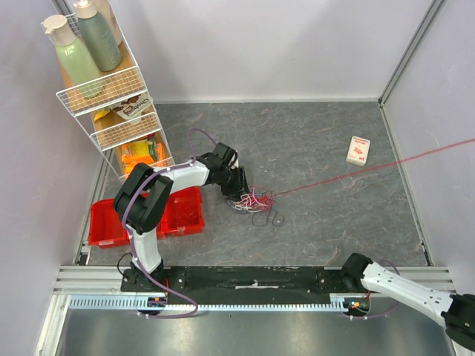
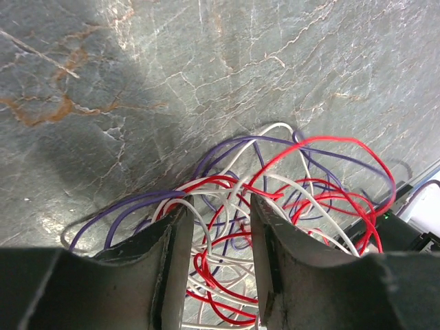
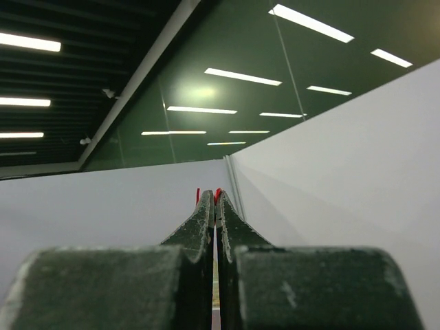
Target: Untangle the cables
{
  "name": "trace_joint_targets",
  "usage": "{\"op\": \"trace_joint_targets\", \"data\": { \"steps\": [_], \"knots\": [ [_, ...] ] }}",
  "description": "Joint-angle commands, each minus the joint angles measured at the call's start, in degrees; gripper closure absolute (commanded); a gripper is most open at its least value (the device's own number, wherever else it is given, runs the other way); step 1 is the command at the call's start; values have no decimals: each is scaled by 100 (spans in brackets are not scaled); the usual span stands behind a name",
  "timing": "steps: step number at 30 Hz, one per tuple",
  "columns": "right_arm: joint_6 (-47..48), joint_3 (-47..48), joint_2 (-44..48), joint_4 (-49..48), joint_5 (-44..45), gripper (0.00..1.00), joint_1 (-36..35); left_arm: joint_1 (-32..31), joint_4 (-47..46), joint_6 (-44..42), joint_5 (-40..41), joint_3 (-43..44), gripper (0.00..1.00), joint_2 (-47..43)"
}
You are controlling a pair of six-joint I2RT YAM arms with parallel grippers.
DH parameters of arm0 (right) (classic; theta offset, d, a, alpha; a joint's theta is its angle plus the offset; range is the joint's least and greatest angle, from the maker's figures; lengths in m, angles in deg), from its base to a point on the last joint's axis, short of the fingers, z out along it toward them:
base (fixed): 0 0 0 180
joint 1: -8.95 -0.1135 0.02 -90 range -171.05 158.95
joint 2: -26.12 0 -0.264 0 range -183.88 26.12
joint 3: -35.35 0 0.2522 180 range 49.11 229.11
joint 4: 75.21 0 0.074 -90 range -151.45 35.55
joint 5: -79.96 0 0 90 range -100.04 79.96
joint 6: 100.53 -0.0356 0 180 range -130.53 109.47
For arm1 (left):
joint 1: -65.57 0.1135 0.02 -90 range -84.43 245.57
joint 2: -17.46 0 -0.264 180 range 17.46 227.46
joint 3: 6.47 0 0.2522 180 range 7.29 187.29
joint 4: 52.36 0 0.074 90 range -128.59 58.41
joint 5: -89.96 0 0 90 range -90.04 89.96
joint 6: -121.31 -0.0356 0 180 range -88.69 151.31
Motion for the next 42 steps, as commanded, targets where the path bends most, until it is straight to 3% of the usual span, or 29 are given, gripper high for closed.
{"op": "trace_joint_targets", "data": {
  "steps": [1,7,12,15,21,25,29,31,33,36,40,42],
  "knots": [
    [62,764,-842,-722,-650,100,4,100,171,-376,527,118,54,-74],
    [53,1775,-1563,-1064,-888,100,4,109,206,-411,572,154,53,-30],
    [-105,1400,-1556,-1223,-844,100,4,109,302,-630,449,285,50,-117],
    [-44,331,-1223,-1206,-529,100,4,109,321,-911,299,365,47,-354],
    [177,-2473,-431,-57,1587,100,4,109,48,-1316,509,57,45,-1180],
    [-761,-3995,-421,1471,3152,100,4,109,-110,-1457,413,-22,48,-1558],
    [-2140,-5120,-763,2843,3673,100,12,117,-251,-1545,457,-163,58,-1884],
    [-2573,-5586,-957,3057,3429,100,13,109,-181,-1615,562,-163,55,-1954],
    [-2793,-6001,-1254,3075,3208,100,21,118,-41,-1650,737,-110,41,-1990],
    [-2865,-6178,-1904,3023,2919,100,205,100,153,-1685,905,-49,29,-1963],
    [-2725,-5853,-2679,2970,2524,93,381,56,92,-1817,440,-128,33,-1894],
    [-2357,-5678,-2864,2733,1997,73,390,4,284,-1940,299,-5,40,-1762]
  ]
}}
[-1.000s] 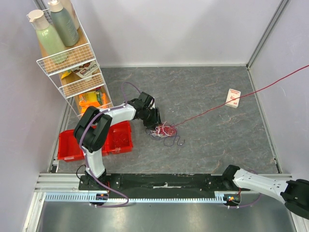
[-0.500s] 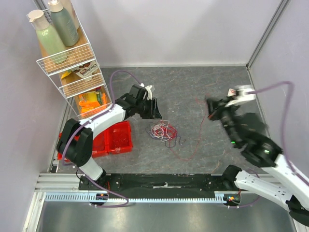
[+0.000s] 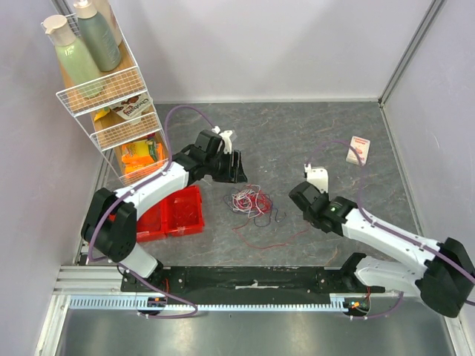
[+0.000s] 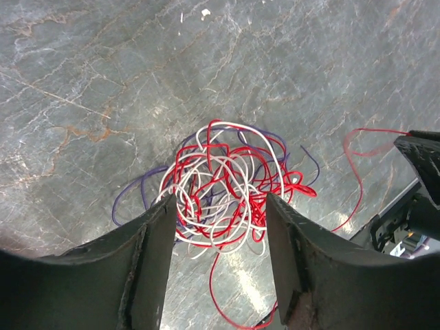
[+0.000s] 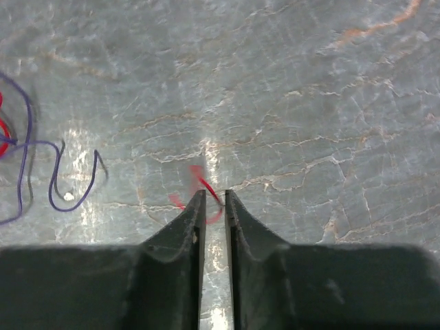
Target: Untangle the cables
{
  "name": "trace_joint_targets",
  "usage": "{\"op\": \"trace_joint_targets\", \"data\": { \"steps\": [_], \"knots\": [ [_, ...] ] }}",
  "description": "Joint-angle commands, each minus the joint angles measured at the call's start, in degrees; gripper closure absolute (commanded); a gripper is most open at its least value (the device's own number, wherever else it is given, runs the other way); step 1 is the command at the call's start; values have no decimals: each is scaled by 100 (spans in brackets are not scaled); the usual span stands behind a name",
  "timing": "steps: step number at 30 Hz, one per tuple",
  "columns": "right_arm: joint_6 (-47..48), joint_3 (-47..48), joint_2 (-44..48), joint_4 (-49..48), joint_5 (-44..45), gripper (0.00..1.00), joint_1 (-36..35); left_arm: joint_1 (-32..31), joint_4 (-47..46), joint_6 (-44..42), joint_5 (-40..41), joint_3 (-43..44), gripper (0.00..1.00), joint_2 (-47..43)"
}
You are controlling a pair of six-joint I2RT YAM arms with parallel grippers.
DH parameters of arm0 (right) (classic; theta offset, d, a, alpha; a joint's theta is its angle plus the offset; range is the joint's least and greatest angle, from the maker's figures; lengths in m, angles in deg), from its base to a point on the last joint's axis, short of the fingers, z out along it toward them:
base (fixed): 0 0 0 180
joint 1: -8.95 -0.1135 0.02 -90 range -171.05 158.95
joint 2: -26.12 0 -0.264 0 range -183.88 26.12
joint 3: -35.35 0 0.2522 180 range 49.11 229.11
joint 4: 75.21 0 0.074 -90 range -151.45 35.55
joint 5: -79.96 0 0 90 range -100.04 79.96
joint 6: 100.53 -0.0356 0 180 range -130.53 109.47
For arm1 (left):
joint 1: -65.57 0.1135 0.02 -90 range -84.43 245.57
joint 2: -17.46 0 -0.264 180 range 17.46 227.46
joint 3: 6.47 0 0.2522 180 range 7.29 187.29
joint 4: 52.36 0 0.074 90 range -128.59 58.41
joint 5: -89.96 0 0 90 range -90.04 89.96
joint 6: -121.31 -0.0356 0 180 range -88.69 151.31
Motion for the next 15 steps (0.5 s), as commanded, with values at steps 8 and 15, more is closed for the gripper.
{"op": "trace_joint_targets", "data": {
  "steps": [8,15],
  "knots": [
    [838,619,-540,-1283,-2105,30,63,-211,450,-630,-1041,289,44,285],
    [750,461,-778,-1828,-2792,30,71,-343,617,-709,-727,368,53,374]
  ]
}}
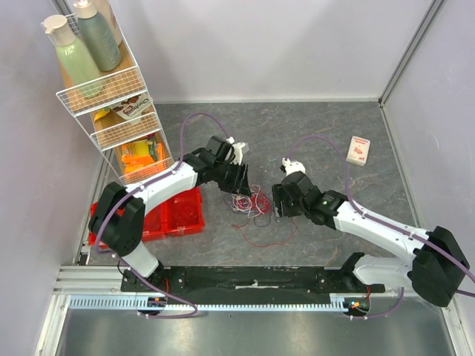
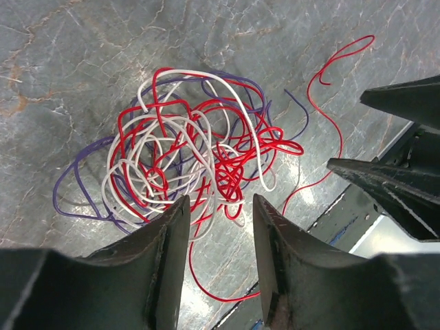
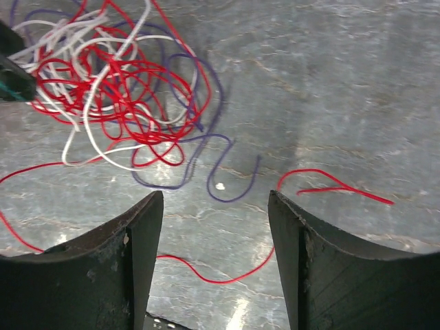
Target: Untangle the cables
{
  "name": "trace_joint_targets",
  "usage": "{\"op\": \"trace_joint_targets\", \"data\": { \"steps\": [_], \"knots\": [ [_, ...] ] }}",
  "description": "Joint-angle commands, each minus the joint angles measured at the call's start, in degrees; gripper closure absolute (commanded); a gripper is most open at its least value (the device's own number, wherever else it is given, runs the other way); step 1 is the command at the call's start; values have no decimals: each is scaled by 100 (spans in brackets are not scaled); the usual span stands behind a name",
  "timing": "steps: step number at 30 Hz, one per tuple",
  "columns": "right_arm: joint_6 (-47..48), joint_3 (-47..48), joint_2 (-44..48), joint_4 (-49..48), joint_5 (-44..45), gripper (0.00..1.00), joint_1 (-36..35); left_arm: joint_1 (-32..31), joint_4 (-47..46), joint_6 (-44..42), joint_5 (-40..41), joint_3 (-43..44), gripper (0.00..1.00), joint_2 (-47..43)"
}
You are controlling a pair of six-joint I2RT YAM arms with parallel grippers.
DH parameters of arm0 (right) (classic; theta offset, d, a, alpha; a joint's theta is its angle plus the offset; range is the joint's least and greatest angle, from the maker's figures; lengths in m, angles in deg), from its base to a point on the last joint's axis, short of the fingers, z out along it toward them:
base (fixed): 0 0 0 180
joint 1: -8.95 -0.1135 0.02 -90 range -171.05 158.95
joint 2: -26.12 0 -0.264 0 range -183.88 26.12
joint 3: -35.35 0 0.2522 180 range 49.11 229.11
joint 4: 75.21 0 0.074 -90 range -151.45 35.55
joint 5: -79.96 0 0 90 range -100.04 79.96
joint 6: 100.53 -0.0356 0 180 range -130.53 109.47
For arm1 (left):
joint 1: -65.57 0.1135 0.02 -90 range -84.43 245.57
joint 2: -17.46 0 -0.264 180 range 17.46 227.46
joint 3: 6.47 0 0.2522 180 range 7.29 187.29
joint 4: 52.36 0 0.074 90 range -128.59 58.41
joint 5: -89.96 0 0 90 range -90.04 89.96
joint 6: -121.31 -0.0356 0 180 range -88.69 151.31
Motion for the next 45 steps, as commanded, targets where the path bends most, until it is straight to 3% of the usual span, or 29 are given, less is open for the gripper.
{"op": "trace_joint_targets", "data": {
  "steps": [1,7,9,12,17,20,27,31,36,45],
  "knots": [
    [18,8,-81,-618,-637,31,19,-50,69,-285,19,261,55,37],
    [-141,-62,-221,-1145,-1068,32,10,-50,130,-285,107,349,73,178],
    [-167,-53,-318,-1242,-1156,32,1,-42,174,-320,229,384,87,161],
    [-176,-53,-449,-1435,-1279,30,-34,-51,139,-417,370,376,98,-6],
    [-141,-97,-652,-1892,-1306,23,-34,-77,-62,-435,310,200,98,-813],
    [-228,-316,-599,-2760,-1508,20,-34,-59,-212,-120,3,33,98,-1446],
    [-808,-370,-862,-3632,-991,18,-25,-59,-406,707,-454,164,98,-2730],
    [-1107,-449,-1415,-3607,-559,24,106,-68,-362,1024,-807,761,98,-3012],
    [-1318,-896,-1803,-3580,-243,29,308,-77,-239,911,-658,1797,98,-3337],
    [-1240,-1126,-1663,-3080,293,29,915,-77,-45,743,-184,4135,98,-3294]
  ]
}}
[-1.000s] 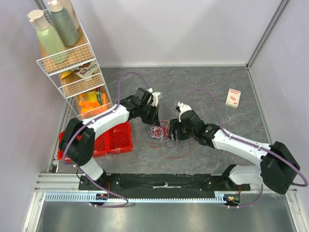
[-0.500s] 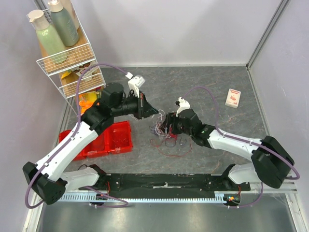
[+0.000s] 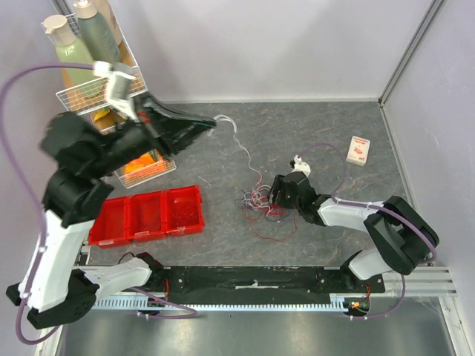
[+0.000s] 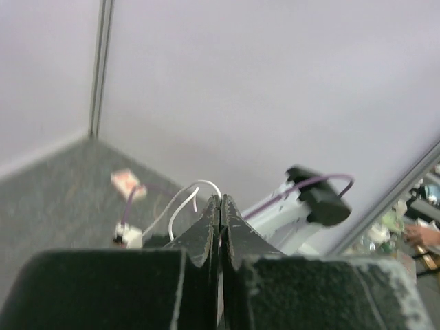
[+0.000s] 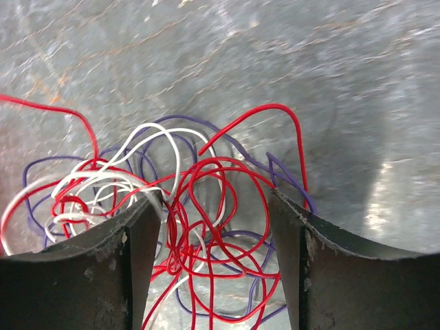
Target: Untangle the cables
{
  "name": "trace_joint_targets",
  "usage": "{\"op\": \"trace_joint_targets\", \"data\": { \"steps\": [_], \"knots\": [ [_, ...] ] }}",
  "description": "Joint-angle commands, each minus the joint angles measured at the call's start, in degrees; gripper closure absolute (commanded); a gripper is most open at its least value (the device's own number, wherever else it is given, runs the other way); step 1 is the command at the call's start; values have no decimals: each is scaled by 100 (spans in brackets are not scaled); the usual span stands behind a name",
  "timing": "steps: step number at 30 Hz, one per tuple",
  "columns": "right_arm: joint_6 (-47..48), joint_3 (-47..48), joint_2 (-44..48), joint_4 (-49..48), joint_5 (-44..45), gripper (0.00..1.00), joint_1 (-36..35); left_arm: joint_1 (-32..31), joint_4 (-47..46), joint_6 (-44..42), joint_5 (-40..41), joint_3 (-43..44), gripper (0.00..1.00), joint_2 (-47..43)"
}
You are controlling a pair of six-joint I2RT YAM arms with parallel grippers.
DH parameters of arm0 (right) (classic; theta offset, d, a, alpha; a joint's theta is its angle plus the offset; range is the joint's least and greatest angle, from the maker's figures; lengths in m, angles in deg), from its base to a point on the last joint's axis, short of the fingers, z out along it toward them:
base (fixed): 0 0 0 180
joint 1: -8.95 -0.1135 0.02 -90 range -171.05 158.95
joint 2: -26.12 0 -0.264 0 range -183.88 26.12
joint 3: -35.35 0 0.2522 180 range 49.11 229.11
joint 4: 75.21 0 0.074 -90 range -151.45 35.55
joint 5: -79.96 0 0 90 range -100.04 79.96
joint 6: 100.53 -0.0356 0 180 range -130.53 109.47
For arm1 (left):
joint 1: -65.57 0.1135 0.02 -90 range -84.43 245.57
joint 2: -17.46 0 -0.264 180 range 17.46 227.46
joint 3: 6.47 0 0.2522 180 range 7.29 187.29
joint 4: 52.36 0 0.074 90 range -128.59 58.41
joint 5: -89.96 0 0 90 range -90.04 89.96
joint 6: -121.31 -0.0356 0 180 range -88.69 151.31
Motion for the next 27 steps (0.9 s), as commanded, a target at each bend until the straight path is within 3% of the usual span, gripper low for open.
{"op": "trace_joint_targets", "data": {
  "steps": [1,10,14,18,27],
  "knots": [
    [89,-29,49,725,645,28,277,-14,-32,-41,317,1065,98,-61],
    [169,525,-74,2096,2279,22,882,-31,-33,64,589,2630,98,273],
    [406,570,65,2352,2333,20,1235,-31,231,-129,854,3142,98,396],
    [713,438,715,2257,2063,19,1236,-22,442,-121,976,2476,98,282],
    [1398,-98,1446,1817,1043,19,1236,-31,881,-709,2259,94,98,-763]
  ]
}}
